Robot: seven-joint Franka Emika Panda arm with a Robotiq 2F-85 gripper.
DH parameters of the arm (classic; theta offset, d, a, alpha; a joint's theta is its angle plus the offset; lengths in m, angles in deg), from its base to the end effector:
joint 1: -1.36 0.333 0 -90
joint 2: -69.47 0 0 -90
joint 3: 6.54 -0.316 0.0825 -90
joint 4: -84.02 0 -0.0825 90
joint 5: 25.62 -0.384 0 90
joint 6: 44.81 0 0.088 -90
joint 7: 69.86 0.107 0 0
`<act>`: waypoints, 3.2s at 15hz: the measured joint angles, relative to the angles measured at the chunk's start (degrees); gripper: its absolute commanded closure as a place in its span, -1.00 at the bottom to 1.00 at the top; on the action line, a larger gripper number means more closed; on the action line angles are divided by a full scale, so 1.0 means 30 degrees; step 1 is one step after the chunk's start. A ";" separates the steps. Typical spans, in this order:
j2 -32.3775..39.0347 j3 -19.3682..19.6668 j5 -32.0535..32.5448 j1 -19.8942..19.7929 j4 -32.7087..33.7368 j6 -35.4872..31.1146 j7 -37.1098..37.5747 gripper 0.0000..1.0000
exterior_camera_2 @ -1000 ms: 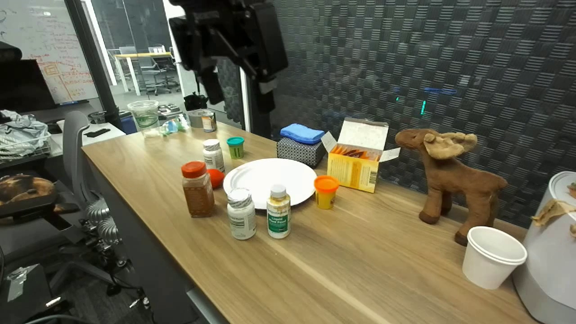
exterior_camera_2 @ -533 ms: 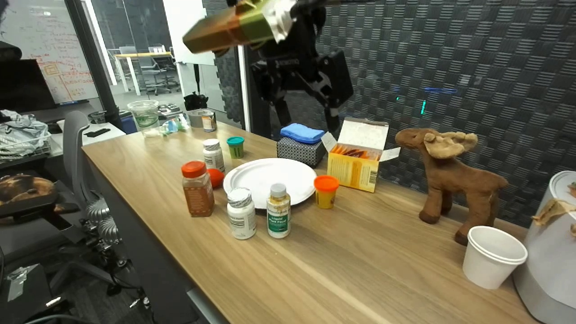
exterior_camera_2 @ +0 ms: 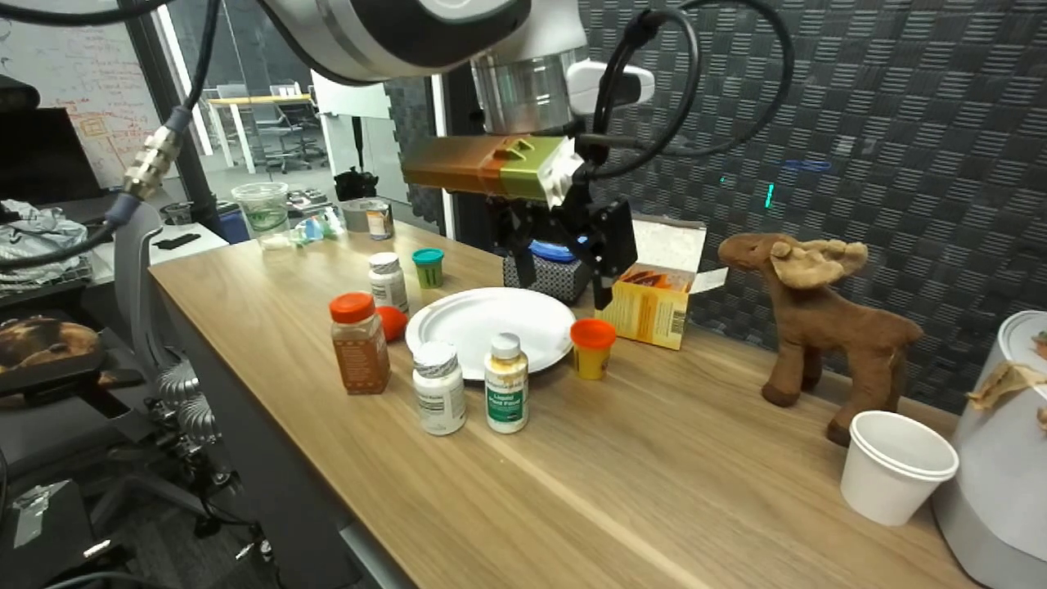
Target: Pick up the objects from the table and put them on the white plate.
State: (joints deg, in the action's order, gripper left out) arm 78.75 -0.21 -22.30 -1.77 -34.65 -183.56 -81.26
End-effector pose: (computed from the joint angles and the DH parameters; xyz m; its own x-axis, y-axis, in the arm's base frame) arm 0.5845 -0.0961 0.3724 0.9818 0.0842 0.1703 0.0680 -0.9928 0.0991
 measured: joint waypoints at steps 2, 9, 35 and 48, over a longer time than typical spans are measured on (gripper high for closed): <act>0.0571 -0.0228 -0.0618 -0.0102 0.0290 -0.0005 -0.0284 -1.00; 0.1842 -0.0297 -0.0429 -0.0602 0.0612 -0.0945 -0.0415 -1.00; 0.3932 -0.1449 -0.1593 -0.1761 0.3395 0.0363 -0.2350 0.43; 0.2971 -0.3031 -0.1531 -0.0537 0.3552 0.1386 -0.2395 0.43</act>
State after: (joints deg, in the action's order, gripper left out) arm 87.66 -9.30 -26.89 -3.38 -24.00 -179.41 -88.45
